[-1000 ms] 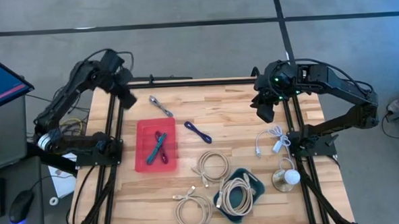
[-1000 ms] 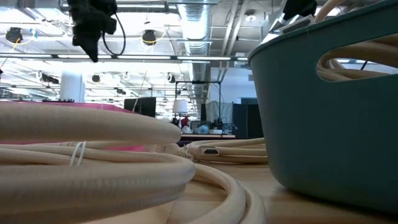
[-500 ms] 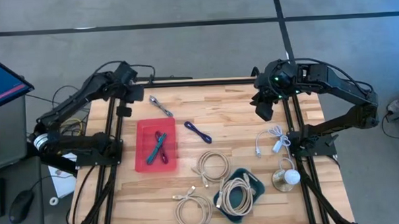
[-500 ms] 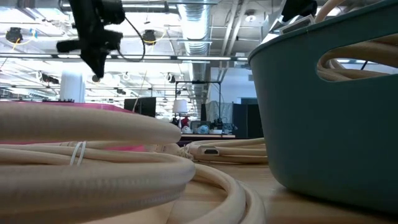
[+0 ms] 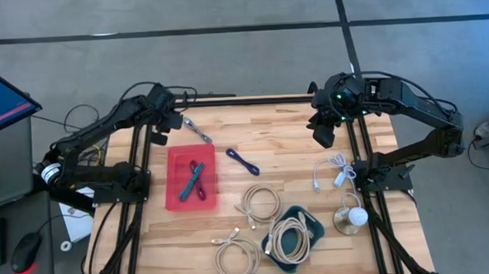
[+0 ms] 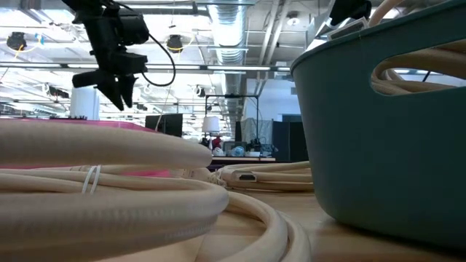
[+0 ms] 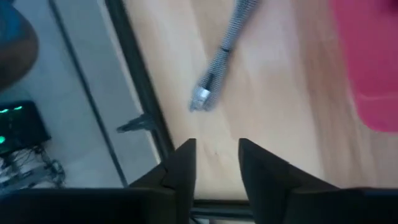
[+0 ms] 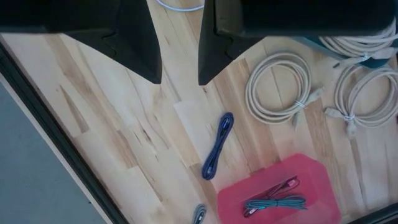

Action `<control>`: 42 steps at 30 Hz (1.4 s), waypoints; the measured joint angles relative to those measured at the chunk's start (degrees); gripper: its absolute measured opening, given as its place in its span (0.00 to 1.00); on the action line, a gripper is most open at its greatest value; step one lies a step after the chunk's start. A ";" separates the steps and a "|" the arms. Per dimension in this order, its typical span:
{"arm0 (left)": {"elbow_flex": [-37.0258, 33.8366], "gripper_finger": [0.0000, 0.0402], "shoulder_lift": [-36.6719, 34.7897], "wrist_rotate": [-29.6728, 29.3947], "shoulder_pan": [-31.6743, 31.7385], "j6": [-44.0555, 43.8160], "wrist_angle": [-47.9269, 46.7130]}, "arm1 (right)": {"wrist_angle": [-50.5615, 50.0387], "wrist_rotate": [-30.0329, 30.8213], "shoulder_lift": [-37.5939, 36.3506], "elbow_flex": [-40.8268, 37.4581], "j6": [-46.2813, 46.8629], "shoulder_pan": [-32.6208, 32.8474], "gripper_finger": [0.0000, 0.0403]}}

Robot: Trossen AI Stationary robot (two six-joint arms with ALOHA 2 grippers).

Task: Pick & Place USB Port
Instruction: Put the gray charger cable into the red bin

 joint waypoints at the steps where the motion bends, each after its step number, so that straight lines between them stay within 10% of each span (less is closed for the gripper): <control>1: -0.15 0.33 0.00 -0.10 0.00 -0.57 1.00 | 0.02 0.00 0.00 0.00 0.00 0.00 0.24; 12: -7.55 0.41 0.00 6.16 -0.24 -0.29 5.72 | 2.92 0.02 0.00 0.00 1.49 0.00 0.24; 26: -13.51 0.39 1.75 -0.13 -0.85 -0.50 17.05 | 4.33 0.01 0.00 0.00 3.02 0.00 0.24; 42: -9.01 0.03 7.78 -3.20 0.49 -6.66 17.02 | 4.31 0.02 0.00 0.00 4.91 -0.02 0.24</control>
